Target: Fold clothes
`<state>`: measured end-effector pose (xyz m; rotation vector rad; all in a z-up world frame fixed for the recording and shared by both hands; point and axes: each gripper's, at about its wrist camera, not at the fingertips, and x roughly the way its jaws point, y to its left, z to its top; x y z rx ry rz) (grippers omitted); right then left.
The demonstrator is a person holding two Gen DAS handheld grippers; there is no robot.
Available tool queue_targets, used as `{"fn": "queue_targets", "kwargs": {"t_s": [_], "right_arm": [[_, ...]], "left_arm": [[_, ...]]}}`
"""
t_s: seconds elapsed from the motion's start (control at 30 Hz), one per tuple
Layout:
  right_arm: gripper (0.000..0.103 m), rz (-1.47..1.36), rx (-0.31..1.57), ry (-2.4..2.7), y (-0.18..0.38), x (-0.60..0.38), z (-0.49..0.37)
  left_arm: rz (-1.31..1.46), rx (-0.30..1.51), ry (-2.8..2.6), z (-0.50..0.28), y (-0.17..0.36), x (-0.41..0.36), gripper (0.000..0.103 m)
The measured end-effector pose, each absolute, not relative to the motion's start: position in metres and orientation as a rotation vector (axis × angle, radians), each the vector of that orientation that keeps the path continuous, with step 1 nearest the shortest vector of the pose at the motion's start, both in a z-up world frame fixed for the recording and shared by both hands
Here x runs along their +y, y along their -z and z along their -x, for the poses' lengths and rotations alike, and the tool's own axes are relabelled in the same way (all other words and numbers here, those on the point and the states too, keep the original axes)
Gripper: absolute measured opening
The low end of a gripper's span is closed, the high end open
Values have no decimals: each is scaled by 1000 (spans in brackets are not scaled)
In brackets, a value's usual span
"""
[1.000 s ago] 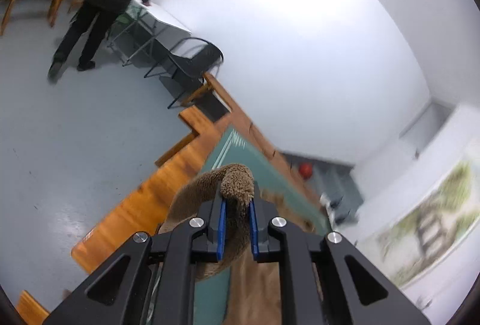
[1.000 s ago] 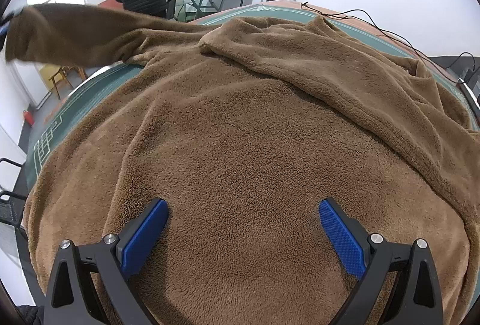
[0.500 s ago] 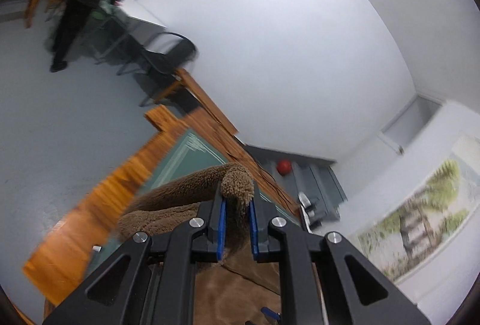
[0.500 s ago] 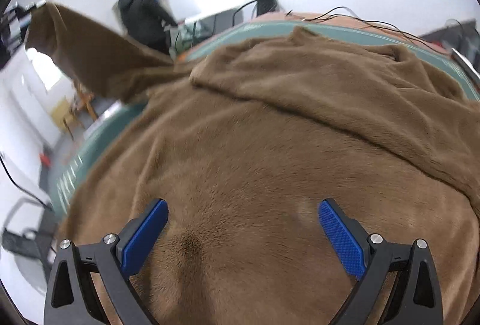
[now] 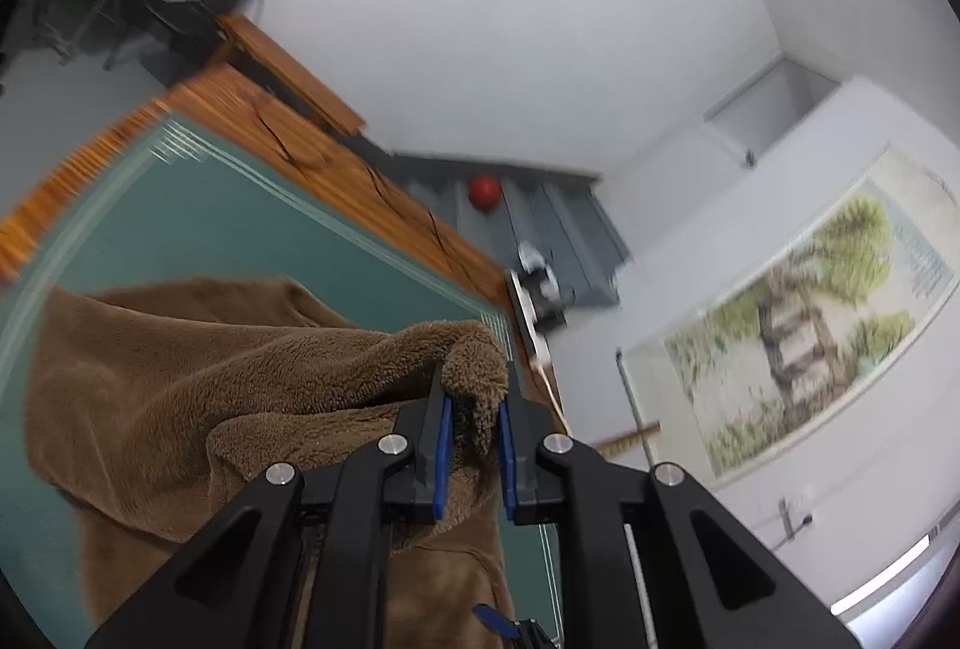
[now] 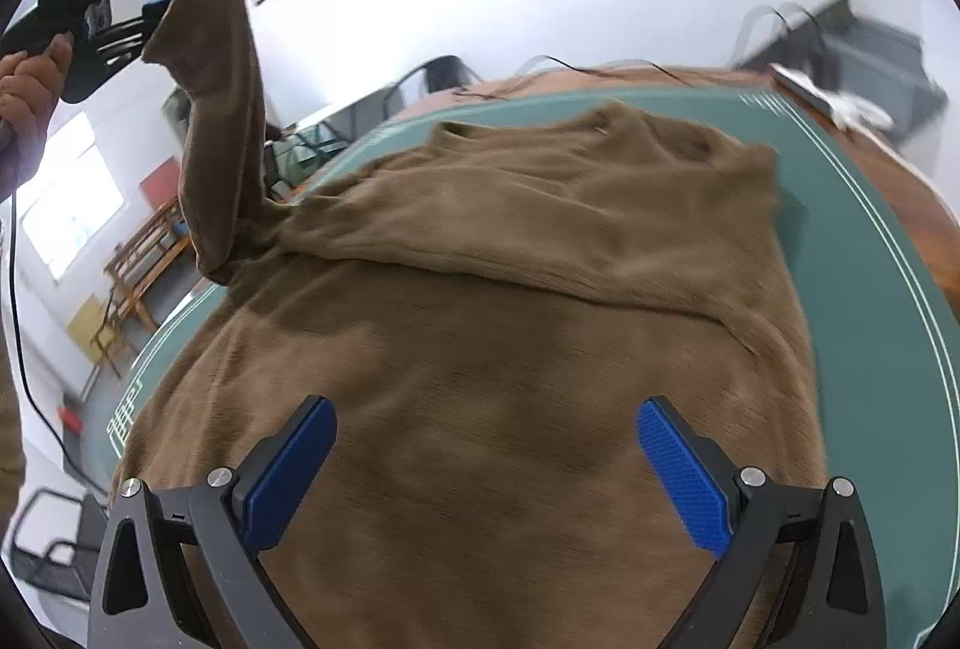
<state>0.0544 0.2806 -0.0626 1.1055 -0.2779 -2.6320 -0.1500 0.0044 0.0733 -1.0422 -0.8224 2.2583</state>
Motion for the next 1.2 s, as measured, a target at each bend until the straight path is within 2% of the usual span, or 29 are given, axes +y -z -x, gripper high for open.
{"fn": "queue_targets", "kwargs": {"t_s": [0.1,0.13,0.2,0.23,0.27,0.4,0.53,0.67,0.77,0.97,1.07,1.2], "right_arm": [[102,-1120,-347,2639,67,300,-54],[102,-1117,-358,2646,67,306,-55],[102,-1109,-371,2655,68,314,-59],[102,-1109,-378,2657,69,317,-60],[102,-1114,-389,2658,70,321,-60],[102,-1145,-412,2658,78,331,-60],[102,-1146,-415,2640,79,335,-56],[102,-1095,-409,2595,65,334,-45],[102,-1053,-486,2515,53,335,-32],[102,-1080,-587,2488,37,339,26],[101,-1129,-568,2508,37,332,54],[96,-1241,-433,2548,51,312,91]], "left_arm": [[1153,-748,-2171,176,-51,61,15],[1203,-715,-2147,182,-42,78,19],[1311,-634,-2097,193,-20,106,43],[1361,-593,-2048,197,-7,117,69],[1395,-568,-2005,200,4,125,80],[1477,-527,-1963,198,30,132,80],[1436,-516,-2019,191,26,103,82],[1401,-520,-2116,180,27,56,84],[1414,-526,-2182,173,35,18,84],[1435,-662,-2274,170,57,-67,84],[1410,-688,-2338,170,57,-98,84],[1387,-727,-2425,178,60,-137,84]]}}
